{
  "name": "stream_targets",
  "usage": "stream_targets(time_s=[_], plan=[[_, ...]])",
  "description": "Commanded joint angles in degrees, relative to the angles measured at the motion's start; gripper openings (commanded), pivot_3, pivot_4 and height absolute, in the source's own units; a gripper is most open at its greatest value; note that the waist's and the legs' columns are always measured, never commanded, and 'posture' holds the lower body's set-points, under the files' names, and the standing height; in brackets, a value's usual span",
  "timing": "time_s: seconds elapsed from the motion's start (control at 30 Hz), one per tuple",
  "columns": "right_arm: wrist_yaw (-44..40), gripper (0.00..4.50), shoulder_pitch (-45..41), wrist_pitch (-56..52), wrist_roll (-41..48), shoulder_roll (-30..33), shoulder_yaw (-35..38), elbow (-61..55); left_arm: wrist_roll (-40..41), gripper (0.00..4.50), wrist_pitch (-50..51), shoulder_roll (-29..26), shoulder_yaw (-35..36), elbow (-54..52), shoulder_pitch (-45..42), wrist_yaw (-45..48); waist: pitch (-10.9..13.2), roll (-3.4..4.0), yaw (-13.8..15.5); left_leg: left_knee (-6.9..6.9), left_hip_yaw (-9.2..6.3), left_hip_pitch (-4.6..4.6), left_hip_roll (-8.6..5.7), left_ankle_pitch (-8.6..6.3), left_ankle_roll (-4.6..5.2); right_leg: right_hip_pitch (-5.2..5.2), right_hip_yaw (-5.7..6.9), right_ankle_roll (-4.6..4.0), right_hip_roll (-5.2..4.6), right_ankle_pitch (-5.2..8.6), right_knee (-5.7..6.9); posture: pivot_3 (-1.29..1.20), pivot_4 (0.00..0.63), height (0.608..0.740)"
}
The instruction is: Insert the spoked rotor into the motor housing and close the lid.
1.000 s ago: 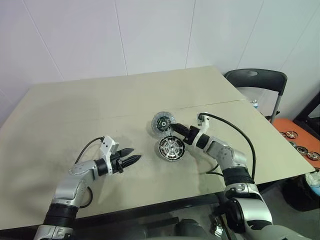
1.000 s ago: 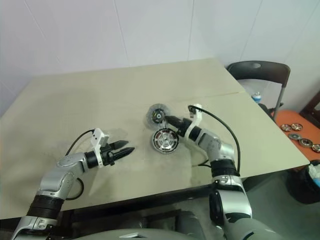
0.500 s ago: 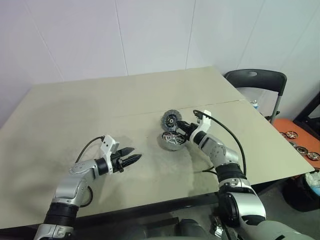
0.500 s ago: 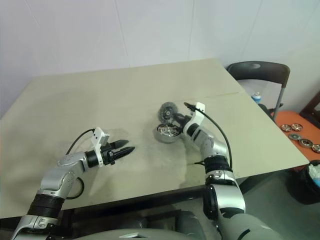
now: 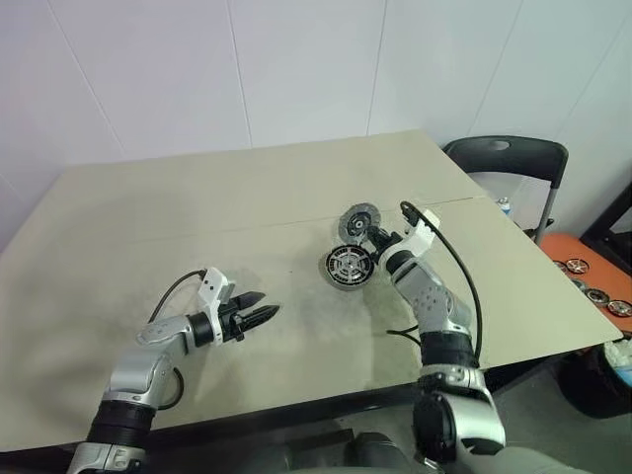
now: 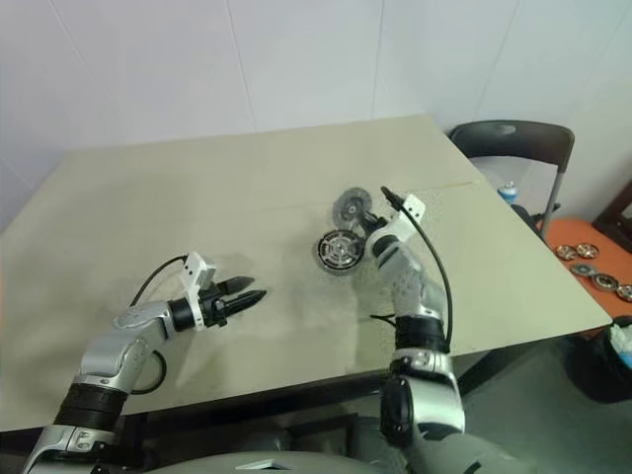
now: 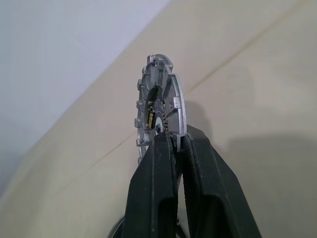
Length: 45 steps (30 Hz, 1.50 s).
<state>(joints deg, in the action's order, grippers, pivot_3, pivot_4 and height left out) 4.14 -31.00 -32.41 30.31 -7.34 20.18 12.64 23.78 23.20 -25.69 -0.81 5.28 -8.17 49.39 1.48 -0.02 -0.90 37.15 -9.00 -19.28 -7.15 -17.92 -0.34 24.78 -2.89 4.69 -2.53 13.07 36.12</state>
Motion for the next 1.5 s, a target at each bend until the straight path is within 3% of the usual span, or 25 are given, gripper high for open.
stream_targets(time_s=[0.03,0.17,0.37,0.6,0.77,0.87,1.13,1.27,1.43,1.5], plan=[[9.44,0.03,-0.05,-4.97,2.52,-2.61,1.72,-6.45,-0.20,2.75,-1.05,-0.18,1.00,-0.75,-0.79,-0.08,-0.01,0.00,0.10,0.01,0.00,0.00,0.00,0.01,-0.01,-0.01,0.00,0.00,0.00,0.00,0.01,0.00,0.000,0.740],[18.84,0.03,-0.98,-6.93,5.70,-4.56,5.87,-5.52,-0.27,2.75,-0.97,0.04,0.78,-0.95,-0.22,-0.15,-0.01,0.02,0.37,0.03,-0.03,0.03,-0.02,-0.02,0.04,-0.08,0.02,0.00,-0.01,0.00,-0.01,0.00,0.000,0.740],[26.29,0.03,-2.29,-3.63,7.50,-5.14,7.11,-2.36,-0.27,2.75,-0.90,0.25,0.80,-0.84,-0.33,-0.28,-0.06,0.07,0.33,-0.01,-0.02,0.13,-0.01,-0.02,0.05,-0.16,0.01,0.00,0.00,0.00,-0.03,0.00,0.000,0.740],[33.51,0.03,-7.23,0.16,9.71,-5.48,5.53,-0.32,-0.40,2.75,-1.07,0.47,0.70,-0.32,-0.91,-0.32,-0.01,0.16,0.50,0.01,-0.04,0.95,-0.03,-0.05,0.10,-1.05,0.04,0.02,-0.01,0.03,-0.09,0.00,0.000,0.740],[35.90,0.03,-8.08,-1.09,9.20,-3.58,2.36,-0.51,-0.54,2.75,-1.21,0.58,0.84,-0.32,-0.99,-0.35,0.01,0.18,0.30,-0.04,-0.06,0.91,-0.03,-0.05,0.10,-0.97,0.04,0.02,-0.01,0.03,-0.10,0.00,0.000,0.740],[30.04,0.03,-7.65,-1.58,9.74,-1.34,0.21,0.13,-0.60,2.75,-1.23,0.67,0.95,-0.38,-0.87,-0.38,0.02,0.19,0.05,-0.06,-0.02,0.83,-0.02,-0.05,0.11,-0.85,0.01,0.02,-0.01,0.03,-0.11,0.00,0.000,0.740],[4.36,0.03,-1.10,-0.43,12.17,2.91,-2.42,-1.94,-0.96,2.75,-1.39,0.93,0.50,0.53,-1.63,0.02,0.11,0.33,0.07,-0.12,-0.01,0.78,0.04,-0.06,0.13,-0.79,0.01,0.03,0.04,0.03,-0.16,0.00,0.000,0.740],[-6.99,0.03,2.02,4.42,7.42,6.89,-4.60,3.54,-1.10,2.75,-1.34,1.00,0.16,0.89,-1.89,0.33,0.11,0.33,0.09,-0.10,0.02,0.76,0.01,-0.09,0.18,-0.82,0.01,0.04,0.02,0.03,-0.22,0.00,0.000,0.740],[-15.70,1.61,2.65,9.30,3.92,9.10,-6.01,8.19,-1.34,2.75,-1.34,1.15,-0.13,1.20,-2.09,0.56,0.13,0.34,-0.20,-0.12,0.04,0.77,0.05,-0.09,0.17,-0.78,0.00,0.03,0.04,0.03,-0.19,0.00,0.000,0.740],[-23.59,2.23,3.08,13.74,0.39,11.00,-9.07,10.23,-1.34,2.75,-1.30,1.12,-0.17,1.20,-2.07,0.61,0.13,0.35,-0.28,-0.11,0.09,0.78,0.05,-0.09,0.17,-0.76,-0.04,0.04,0.05,0.03,-0.14,0.00,0.000,0.740]])
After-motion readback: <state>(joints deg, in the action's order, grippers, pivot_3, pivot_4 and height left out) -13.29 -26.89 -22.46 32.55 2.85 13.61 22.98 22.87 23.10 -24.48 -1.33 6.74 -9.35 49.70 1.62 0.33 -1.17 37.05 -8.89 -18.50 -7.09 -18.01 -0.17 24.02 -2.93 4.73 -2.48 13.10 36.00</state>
